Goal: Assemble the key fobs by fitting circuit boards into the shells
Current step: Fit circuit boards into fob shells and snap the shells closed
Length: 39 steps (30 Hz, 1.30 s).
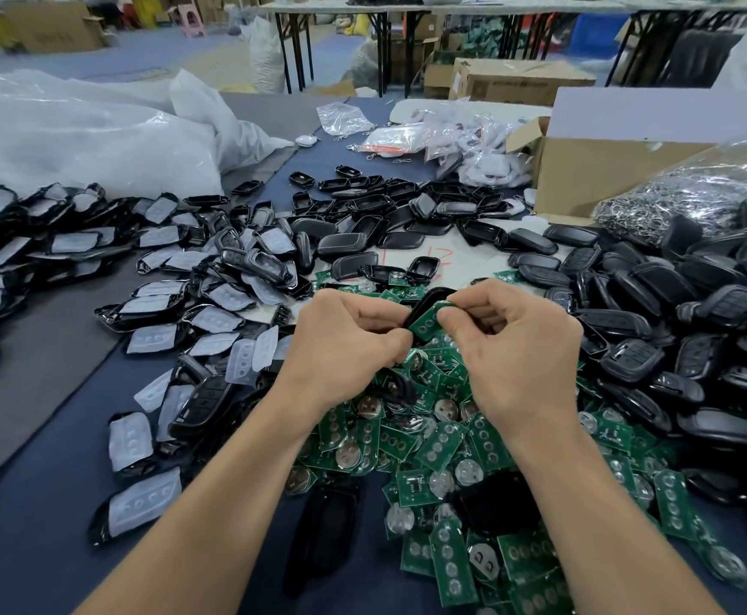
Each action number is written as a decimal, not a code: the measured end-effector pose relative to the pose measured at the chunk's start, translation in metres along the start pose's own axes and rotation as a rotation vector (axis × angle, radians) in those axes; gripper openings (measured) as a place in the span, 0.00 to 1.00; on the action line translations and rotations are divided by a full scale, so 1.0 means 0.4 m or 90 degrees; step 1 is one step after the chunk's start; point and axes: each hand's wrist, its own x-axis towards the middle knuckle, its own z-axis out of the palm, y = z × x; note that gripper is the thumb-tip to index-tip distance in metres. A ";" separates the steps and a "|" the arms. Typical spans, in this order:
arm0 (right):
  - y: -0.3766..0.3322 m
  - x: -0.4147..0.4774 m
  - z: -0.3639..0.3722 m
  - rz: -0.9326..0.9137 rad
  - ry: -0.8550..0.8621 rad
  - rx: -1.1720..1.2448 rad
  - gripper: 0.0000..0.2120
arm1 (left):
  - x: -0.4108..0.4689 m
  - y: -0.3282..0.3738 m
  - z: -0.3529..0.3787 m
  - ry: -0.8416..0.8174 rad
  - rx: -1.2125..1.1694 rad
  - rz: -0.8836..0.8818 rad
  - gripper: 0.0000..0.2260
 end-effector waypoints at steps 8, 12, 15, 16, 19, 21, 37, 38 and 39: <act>-0.008 -0.003 -0.001 0.002 -0.005 0.008 0.07 | -0.005 0.010 0.004 -0.001 -0.030 0.006 0.11; -0.018 -0.010 0.004 0.004 -0.002 0.006 0.05 | -0.005 0.009 0.007 0.016 -0.035 0.008 0.16; -0.022 -0.010 0.004 0.007 0.008 -0.003 0.05 | -0.006 0.009 0.014 0.031 -0.043 0.008 0.21; -0.022 -0.010 0.005 0.009 0.009 -0.005 0.05 | -0.006 0.009 0.016 0.038 -0.046 0.009 0.23; -0.023 -0.010 0.006 0.021 0.013 -0.013 0.05 | -0.006 0.011 0.023 0.051 -0.052 0.012 0.25; -0.025 -0.012 0.008 0.023 0.024 -0.023 0.05 | -0.005 0.009 0.024 0.057 -0.049 0.014 0.24; 0.002 0.004 0.013 0.157 -0.079 0.161 0.07 | -0.008 0.009 0.020 0.004 -0.051 0.032 0.07; 0.002 0.004 0.014 0.160 -0.088 0.180 0.08 | -0.009 0.010 0.021 -0.006 -0.044 0.037 0.07; 0.000 0.004 0.014 0.160 -0.097 0.191 0.09 | -0.010 0.010 0.022 -0.014 -0.037 0.041 0.07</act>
